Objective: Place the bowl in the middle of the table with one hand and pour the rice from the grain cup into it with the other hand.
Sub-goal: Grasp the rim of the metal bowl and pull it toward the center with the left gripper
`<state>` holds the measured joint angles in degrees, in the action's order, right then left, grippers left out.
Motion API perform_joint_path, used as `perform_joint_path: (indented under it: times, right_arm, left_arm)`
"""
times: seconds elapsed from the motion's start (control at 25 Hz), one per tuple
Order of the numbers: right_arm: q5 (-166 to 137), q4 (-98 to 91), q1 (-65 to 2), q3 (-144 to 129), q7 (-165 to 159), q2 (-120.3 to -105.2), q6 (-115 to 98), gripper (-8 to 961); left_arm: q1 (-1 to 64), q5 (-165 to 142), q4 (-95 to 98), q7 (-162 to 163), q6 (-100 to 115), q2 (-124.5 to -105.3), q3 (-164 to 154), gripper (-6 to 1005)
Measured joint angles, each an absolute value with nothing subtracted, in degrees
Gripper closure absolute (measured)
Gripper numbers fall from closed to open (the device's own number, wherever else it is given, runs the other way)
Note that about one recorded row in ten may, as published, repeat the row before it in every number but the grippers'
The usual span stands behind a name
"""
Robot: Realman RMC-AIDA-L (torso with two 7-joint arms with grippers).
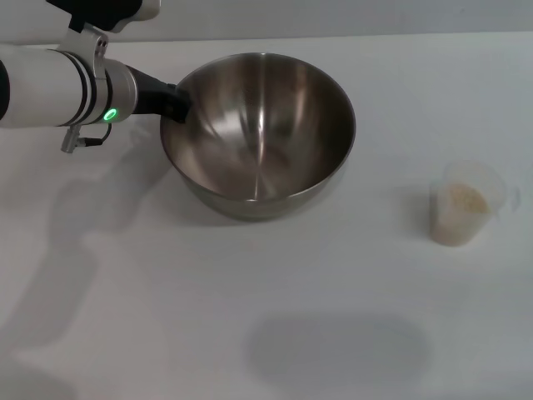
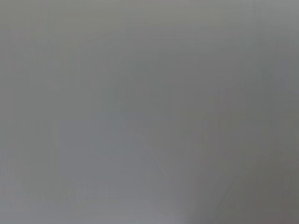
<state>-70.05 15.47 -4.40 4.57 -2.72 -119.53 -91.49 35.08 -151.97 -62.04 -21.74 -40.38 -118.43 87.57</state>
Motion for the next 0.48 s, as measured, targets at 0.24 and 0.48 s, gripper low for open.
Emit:
perform_joint_path:
  times: [0.24,0.48]
  right_arm:
    - [-70.05,15.47,-4.40,4.57,-2.72,-119.53,-91.49,138]
    - [-70.05,15.47,-4.39,4.57,-2.72,-119.52,-91.49,138]
  left_arm:
    - [35.50,-151.00,-62.49,-21.58,-42.13,-118.46,88.28,897]
    - [36.38,-148.31,-62.88,-21.74,-45.28,-118.36,91.53,903]
